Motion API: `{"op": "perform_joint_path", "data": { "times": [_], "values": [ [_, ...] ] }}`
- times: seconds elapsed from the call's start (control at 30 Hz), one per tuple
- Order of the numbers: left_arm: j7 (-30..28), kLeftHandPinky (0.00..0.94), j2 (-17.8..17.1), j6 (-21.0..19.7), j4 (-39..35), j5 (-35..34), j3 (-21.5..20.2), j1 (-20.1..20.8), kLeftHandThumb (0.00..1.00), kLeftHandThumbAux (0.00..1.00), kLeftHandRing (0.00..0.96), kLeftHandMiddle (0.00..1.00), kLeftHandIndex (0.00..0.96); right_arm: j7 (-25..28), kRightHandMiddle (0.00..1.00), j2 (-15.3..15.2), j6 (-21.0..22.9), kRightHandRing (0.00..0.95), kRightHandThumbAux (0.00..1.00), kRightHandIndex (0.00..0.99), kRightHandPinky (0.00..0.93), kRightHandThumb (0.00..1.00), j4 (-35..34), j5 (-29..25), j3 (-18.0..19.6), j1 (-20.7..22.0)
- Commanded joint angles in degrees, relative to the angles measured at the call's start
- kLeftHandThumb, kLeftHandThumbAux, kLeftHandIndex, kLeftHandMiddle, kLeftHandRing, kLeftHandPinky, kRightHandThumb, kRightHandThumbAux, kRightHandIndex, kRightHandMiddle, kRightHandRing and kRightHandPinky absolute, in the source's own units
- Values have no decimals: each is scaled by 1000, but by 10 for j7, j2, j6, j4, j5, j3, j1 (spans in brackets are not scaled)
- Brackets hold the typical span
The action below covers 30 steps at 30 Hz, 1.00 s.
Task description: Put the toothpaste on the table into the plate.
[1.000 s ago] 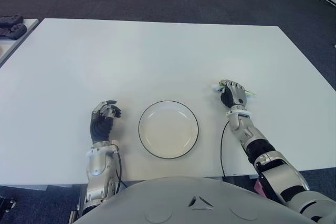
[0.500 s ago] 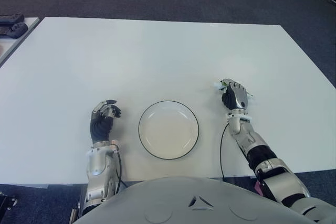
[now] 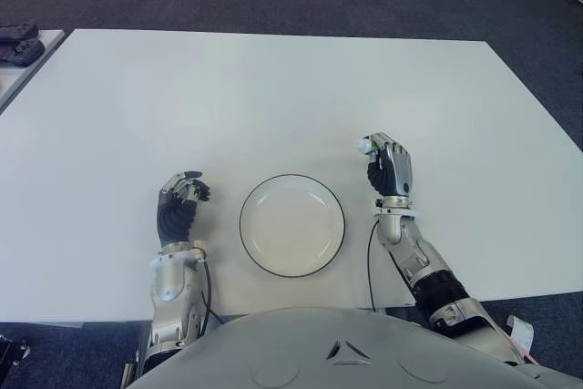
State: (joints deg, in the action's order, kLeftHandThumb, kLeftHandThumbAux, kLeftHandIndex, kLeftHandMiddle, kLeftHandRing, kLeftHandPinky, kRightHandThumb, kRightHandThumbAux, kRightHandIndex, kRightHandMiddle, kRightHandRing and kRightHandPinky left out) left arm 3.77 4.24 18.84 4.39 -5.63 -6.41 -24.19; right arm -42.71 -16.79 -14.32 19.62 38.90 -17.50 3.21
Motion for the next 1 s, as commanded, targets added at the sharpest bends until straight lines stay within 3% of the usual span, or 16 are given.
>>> {"op": "perform_joint_path", "data": {
  "times": [0.03, 0.3, 0.43, 0.7, 0.83, 1.0],
  "values": [
    [9, 561, 7, -36, 22, 2, -3, -12, 703, 719, 586, 595, 433, 13, 423, 7, -9, 484, 665, 424, 519, 1000, -62, 0, 10, -12],
    [19, 565, 11, -48, 16, 7, -3, -12, 703, 719, 585, 593, 434, 63, 436, 9, -36, 482, 663, 425, 530, 1000, -149, 2, -3, -33],
    [25, 571, 15, -45, 15, 6, -3, -13, 705, 718, 583, 591, 434, 99, 441, -9, -66, 479, 663, 425, 533, 1000, -173, 7, -11, -41],
    [31, 567, 17, -46, 19, 4, -2, -11, 707, 717, 583, 593, 434, 171, 445, -45, -147, 478, 663, 421, 514, 1000, -179, -22, -13, -43],
    [28, 562, 18, -42, 22, -3, -4, -10, 707, 717, 577, 590, 434, 222, 429, -68, -211, 476, 667, 401, 528, 1000, -169, -54, -23, -31],
    [29, 568, 19, -31, 29, -2, -4, -7, 707, 717, 576, 588, 434, 254, 423, -72, -254, 498, 668, 388, 544, 1000, -158, -67, -22, -23]
  ]
}}
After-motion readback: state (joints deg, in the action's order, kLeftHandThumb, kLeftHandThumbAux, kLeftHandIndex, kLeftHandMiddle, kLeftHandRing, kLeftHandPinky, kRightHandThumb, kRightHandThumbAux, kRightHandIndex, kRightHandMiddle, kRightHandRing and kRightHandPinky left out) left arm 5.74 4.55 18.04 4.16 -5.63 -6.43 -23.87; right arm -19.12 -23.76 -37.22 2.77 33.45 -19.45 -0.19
